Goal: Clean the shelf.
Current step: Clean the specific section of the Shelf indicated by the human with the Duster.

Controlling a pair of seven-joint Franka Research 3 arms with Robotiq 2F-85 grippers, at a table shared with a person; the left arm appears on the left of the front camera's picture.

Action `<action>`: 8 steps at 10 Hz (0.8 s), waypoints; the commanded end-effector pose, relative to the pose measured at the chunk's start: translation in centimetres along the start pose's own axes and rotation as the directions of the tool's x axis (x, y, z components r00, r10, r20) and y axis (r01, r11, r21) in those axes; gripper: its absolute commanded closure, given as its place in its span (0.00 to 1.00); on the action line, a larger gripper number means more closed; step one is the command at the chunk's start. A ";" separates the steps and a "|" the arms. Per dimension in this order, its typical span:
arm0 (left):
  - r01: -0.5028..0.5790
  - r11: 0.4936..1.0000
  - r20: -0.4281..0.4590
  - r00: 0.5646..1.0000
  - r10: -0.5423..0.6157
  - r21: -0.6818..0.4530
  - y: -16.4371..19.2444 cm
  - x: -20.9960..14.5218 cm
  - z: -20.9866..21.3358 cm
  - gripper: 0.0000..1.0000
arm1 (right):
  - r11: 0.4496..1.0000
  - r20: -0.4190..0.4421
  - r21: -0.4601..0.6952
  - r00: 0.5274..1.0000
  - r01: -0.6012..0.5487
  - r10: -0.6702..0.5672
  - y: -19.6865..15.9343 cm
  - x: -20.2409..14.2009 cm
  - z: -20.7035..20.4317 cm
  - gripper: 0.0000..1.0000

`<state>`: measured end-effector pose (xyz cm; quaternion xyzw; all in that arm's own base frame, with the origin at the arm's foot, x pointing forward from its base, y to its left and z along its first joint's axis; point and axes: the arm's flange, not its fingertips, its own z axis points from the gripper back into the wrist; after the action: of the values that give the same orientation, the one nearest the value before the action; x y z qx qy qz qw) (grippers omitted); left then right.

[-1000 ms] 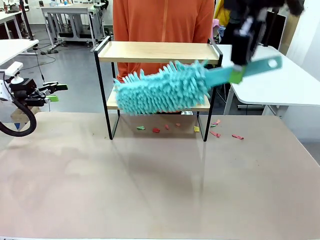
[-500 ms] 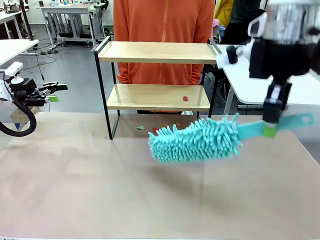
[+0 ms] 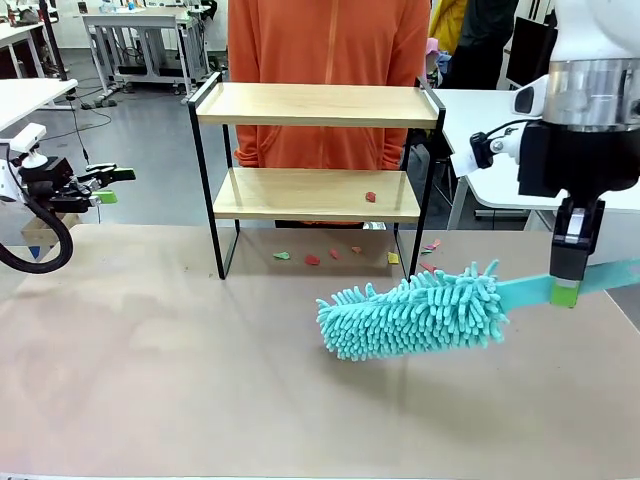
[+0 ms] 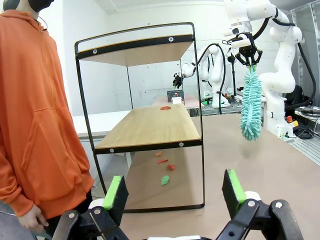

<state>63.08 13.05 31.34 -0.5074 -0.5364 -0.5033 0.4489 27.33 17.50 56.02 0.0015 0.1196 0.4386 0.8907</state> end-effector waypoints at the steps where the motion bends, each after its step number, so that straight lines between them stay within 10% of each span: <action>1: 0.006 1.000 0.004 1.000 -0.006 -0.003 0.0 0.3 -0.1 0.00 | 1.000 0.007 -0.009 1.000 0.001 -0.001 0.3 0.0 0.3 0.87; 8: 0.006 1.000 0.004 1.000 -0.006 -0.003 0.0 0.3 -0.1 0.00 | 1.000 0.007 -0.009 1.000 0.001 -0.001 0.3 0.0 0.3 0.87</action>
<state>63.08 13.04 31.34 -0.5074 -0.5364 -0.5033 0.4489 27.21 17.69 56.06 0.0010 0.1192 0.4415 0.8893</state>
